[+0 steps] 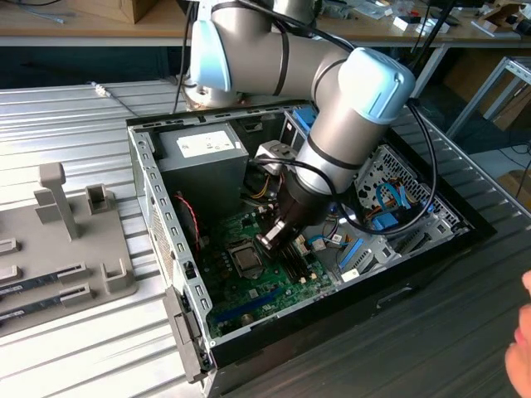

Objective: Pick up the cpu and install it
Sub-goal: 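Install the second cpu locking lever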

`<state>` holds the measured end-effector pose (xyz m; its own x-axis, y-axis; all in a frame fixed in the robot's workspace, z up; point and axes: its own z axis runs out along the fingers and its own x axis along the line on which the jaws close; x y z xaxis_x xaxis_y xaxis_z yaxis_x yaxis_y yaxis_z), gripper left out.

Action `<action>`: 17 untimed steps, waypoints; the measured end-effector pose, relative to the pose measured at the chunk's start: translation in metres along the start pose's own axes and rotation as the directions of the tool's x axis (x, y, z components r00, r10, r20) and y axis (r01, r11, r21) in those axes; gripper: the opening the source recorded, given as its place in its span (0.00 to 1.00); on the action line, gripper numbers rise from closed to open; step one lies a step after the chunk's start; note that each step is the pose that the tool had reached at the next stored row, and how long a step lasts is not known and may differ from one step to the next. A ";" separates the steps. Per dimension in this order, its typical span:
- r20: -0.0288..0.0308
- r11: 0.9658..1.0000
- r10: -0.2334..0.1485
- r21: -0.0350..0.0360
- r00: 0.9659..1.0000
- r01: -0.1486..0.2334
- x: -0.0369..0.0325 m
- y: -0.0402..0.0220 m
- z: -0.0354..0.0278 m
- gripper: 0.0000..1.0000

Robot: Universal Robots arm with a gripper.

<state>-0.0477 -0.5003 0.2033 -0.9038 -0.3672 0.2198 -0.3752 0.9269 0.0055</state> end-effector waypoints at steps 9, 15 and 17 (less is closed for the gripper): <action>-0.001 1.000 0.000 0.002 1.000 0.000 -0.0088 -0.0030 0.0063 0.11; 0.000 1.000 0.000 0.001 1.000 0.000 -0.0137 -0.0048 0.0069 0.11; 0.000 1.000 0.001 0.001 1.000 -0.001 -0.0141 -0.0050 0.0069 0.11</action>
<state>-0.0345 -0.5003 0.1934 -0.9039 -0.3667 0.2202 -0.3750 0.9270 0.0041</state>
